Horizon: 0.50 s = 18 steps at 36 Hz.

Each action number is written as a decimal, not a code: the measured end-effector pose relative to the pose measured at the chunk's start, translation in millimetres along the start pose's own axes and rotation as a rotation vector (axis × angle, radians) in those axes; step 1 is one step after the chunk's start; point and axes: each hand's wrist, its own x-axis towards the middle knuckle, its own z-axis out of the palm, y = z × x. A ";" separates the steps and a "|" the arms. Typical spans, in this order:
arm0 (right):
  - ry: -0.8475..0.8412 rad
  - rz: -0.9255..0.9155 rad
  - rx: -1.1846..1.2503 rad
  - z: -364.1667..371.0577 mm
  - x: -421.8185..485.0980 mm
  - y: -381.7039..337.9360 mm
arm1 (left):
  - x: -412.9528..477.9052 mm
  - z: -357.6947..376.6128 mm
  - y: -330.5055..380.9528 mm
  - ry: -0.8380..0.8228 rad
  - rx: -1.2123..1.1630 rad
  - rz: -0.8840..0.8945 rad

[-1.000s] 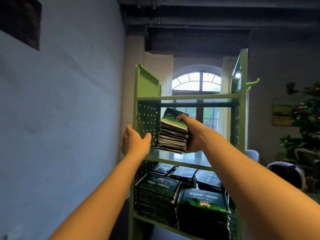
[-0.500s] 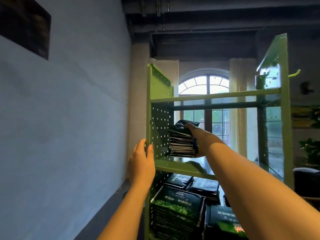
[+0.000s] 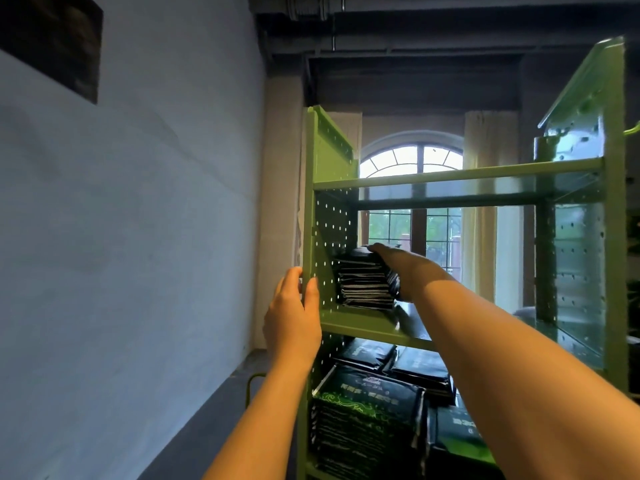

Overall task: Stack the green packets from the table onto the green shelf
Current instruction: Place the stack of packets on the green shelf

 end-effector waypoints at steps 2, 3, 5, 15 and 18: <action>0.009 -0.006 -0.048 -0.5 -0.2 -2.0 | -0.2 -0.7 0.1 -0.010 -0.004 -0.005; 0.023 -0.007 -0.072 -0.5 -0.3 -3.0 | -0.2 -0.9 0.4 -0.014 -0.005 -0.008; 0.057 -0.018 -0.123 0.5 -3.4 -5.9 | 0.2 -1.8 1.0 -0.020 -0.010 -0.019; 0.126 -0.041 -0.161 4.3 -7.5 -9.6 | 2.0 -2.4 0.7 -0.024 0.007 -0.047; 0.181 -0.054 -0.056 6.5 -9.2 -9.5 | 1.1 -2.4 3.3 -0.018 0.012 -0.067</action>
